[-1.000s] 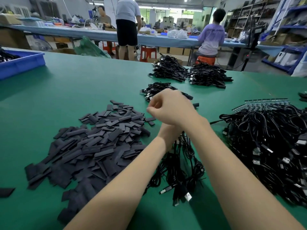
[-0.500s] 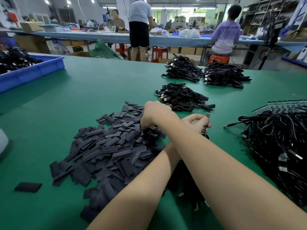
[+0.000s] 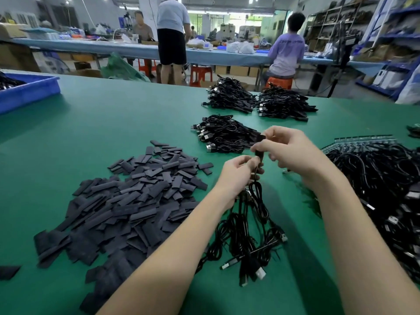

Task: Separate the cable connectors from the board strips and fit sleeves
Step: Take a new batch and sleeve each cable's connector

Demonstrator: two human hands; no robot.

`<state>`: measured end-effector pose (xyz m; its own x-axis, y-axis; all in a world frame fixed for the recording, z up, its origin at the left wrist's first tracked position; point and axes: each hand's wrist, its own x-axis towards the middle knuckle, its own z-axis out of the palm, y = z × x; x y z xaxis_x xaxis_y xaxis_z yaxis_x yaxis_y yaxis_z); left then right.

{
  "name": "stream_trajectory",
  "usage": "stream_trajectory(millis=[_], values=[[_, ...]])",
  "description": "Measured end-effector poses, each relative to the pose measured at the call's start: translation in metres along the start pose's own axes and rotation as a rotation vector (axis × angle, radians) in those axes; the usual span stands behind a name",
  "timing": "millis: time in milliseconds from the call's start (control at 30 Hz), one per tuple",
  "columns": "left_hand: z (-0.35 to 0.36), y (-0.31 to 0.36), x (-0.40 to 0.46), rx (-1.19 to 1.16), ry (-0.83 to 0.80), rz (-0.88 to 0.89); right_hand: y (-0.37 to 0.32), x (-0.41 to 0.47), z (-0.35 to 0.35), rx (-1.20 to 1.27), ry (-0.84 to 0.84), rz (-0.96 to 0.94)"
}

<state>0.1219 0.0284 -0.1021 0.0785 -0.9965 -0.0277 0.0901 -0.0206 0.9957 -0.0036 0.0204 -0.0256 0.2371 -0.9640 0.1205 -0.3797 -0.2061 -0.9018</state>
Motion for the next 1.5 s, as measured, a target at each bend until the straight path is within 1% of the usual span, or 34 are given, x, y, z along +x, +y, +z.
stream_trajectory(millis=[100, 233, 400, 567, 733, 833, 967, 1100, 1200, 1267, 1367, 1433, 1500], values=[[-0.001, 0.002, -0.002, 0.03, -0.021, 0.006, 0.024, -0.009, -0.02, 0.214, 0.052, 0.067], [-0.004, 0.003, -0.003, 0.025, -0.071, 0.013, 0.042, -0.014, -0.019, 0.552, 0.1, 0.073], [-0.004, 0.003, -0.004, 0.035, -0.129, 0.05, 0.05, -0.013, -0.008, 0.672, 0.1, 0.058], [-0.005, 0.004, -0.006, 0.044, -0.182, 0.078, 0.054, -0.011, 0.005, 0.663, 0.183, 0.058], [-0.005, 0.004, -0.006, 0.031, -0.221, 0.098, 0.056, -0.013, 0.01, 0.654, 0.191, 0.039], [-0.008, 0.003, -0.005, 0.014, -0.238, 0.105, 0.057, -0.012, 0.011, 0.673, 0.163, 0.035], [-0.01, 0.003, -0.004, 0.038, -0.261, 0.118, 0.059, -0.012, 0.009, 0.728, 0.072, 0.025], [-0.014, 0.004, -0.003, 0.075, -0.288, 0.138, 0.061, -0.012, 0.0, 0.623, -0.026, 0.047], [-0.02, 0.005, -0.001, 0.108, -0.34, 0.161, 0.062, -0.012, -0.005, 0.54, -0.093, 0.039], [-0.022, 0.006, 0.0, 0.133, -0.355, 0.154, 0.063, -0.012, -0.003, 0.527, -0.074, 0.034], [-0.023, 0.006, 0.005, 0.214, -0.302, 0.154, 0.066, -0.01, 0.001, 0.607, 0.041, 0.056], [-0.024, 0.005, 0.008, 0.234, -0.275, 0.194, 0.07, -0.009, -0.001, 0.659, 0.114, 0.078], [-0.025, 0.004, 0.009, 0.264, -0.271, 0.278, 0.073, -0.009, -0.005, 0.679, 0.154, 0.094]])
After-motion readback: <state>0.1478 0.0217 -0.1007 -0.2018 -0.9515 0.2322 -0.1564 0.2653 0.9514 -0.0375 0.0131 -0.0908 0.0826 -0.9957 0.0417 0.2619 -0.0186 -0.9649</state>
